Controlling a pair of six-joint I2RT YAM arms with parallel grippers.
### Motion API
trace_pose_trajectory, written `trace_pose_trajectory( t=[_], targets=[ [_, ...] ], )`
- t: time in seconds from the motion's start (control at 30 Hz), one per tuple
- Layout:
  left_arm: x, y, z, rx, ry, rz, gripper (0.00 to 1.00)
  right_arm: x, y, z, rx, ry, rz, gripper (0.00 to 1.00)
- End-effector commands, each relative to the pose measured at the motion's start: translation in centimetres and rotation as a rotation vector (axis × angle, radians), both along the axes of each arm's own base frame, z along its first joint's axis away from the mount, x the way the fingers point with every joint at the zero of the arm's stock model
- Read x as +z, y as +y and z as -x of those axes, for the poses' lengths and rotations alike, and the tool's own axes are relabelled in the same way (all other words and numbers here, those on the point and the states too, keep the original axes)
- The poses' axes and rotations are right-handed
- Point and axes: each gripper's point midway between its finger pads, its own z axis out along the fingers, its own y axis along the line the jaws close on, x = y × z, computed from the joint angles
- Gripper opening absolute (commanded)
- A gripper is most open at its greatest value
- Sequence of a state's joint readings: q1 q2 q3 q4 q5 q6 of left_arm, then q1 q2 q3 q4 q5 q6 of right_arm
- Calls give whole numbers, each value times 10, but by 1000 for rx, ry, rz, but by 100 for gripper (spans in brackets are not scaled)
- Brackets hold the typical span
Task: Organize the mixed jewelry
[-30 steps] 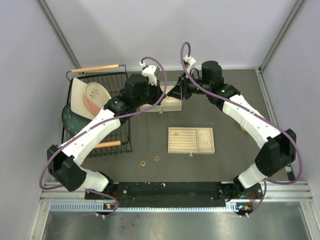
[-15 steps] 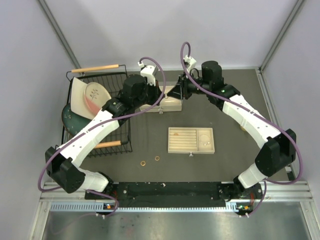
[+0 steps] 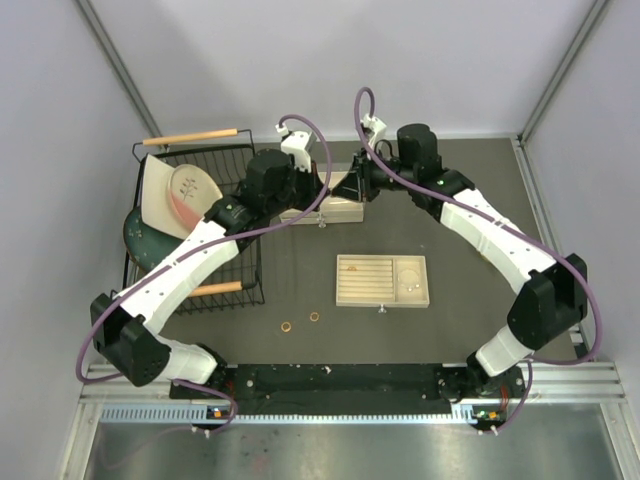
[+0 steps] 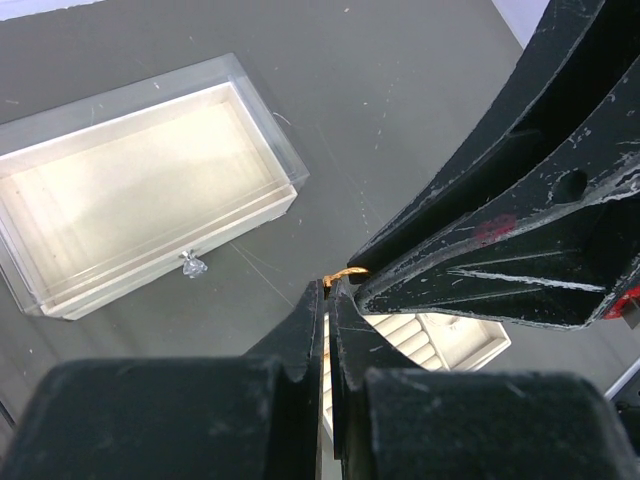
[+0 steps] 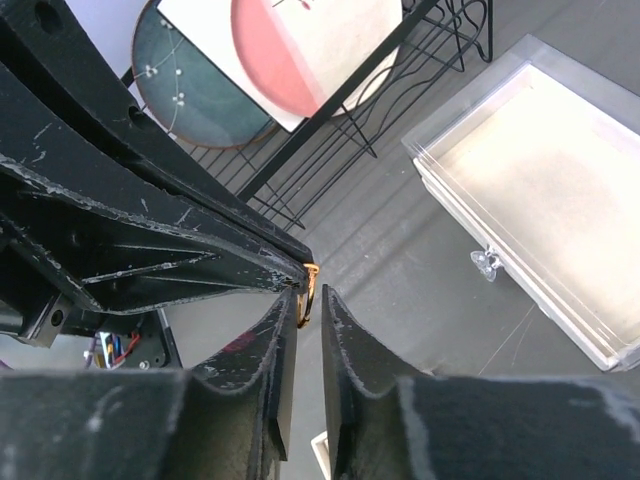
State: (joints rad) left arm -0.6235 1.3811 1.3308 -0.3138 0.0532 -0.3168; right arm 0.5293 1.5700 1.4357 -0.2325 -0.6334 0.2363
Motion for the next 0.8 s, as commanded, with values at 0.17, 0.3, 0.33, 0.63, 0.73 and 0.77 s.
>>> trace_pose_trajectory(
  t=[0.17,0.3,0.33,0.63,0.73,0.77],
  targets=[
    [23,-1,1,7,-60,60,0,20,7,1,28,-60,-22,0],
    [20,3,0,22,-66,50,0,21,4,2,23,-72,-14,0],
    [21,3,1,23,-73,52,0,21,3,2,16,-72,-9,0],
    [47,4,24,-128,-205,65,24,29,-14,15,6,-130,27,0],
    [55,5,37,-203,-268,54,44,36,-22,23,17,-147,22,0],
    [57,8,41,-225,-299,39,48,37,-23,26,25,-151,19,0]
  ],
)
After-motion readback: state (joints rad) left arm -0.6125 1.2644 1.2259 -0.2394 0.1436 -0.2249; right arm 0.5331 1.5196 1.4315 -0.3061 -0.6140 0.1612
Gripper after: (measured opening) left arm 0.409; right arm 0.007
